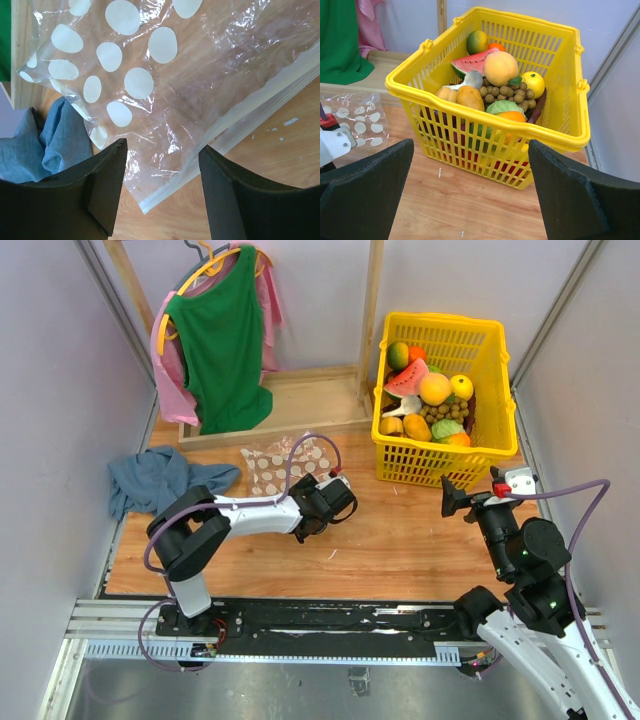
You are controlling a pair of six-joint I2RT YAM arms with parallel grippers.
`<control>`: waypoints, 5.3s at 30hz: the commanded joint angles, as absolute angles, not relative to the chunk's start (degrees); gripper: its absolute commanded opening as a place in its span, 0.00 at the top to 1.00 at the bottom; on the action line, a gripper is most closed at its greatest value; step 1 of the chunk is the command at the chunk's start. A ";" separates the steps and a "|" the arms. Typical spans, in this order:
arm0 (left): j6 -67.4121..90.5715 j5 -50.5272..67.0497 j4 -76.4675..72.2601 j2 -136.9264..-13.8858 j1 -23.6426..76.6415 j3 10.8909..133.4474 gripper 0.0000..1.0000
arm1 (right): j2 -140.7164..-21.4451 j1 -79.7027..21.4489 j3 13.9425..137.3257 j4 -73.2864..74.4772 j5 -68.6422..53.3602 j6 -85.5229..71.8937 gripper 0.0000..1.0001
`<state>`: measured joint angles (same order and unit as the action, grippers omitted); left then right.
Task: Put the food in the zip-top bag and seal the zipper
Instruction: Pick up the zipper food storage bag at the center of the board, then open the zipper of the food storage bag.
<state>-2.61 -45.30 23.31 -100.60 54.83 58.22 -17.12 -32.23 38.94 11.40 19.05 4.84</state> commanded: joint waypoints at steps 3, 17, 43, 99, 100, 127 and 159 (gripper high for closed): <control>-2.59 -46.21 18.12 -101.69 53.85 57.92 0.42 | -16.80 -33.05 39.74 10.55 18.45 3.89 0.02; 3.98 -46.23 22.54 -97.57 53.55 61.85 1.00 | -19.32 -33.13 40.75 10.55 15.61 2.13 0.02; 50.06 -37.13 36.12 -73.65 53.26 70.89 1.00 | -49.72 -36.46 58.26 11.91 -7.97 -5.71 0.02; 53.77 -28.71 37.90 -66.73 53.26 70.64 1.00 | -68.71 -52.61 55.89 4.15 22.77 -13.47 0.93; 53.67 -29.49 39.30 -66.31 53.26 70.79 1.00 | -69.02 -52.44 56.22 5.41 23.83 -14.05 0.95; 50.28 -29.70 29.90 -66.12 53.26 65.73 0.71 | -70.04 -51.38 58.33 9.74 15.88 -27.74 0.99; 43.46 -28.75 33.87 -72.15 53.26 69.30 1.00 | -73.94 -55.25 64.96 10.40 24.40 -26.85 0.60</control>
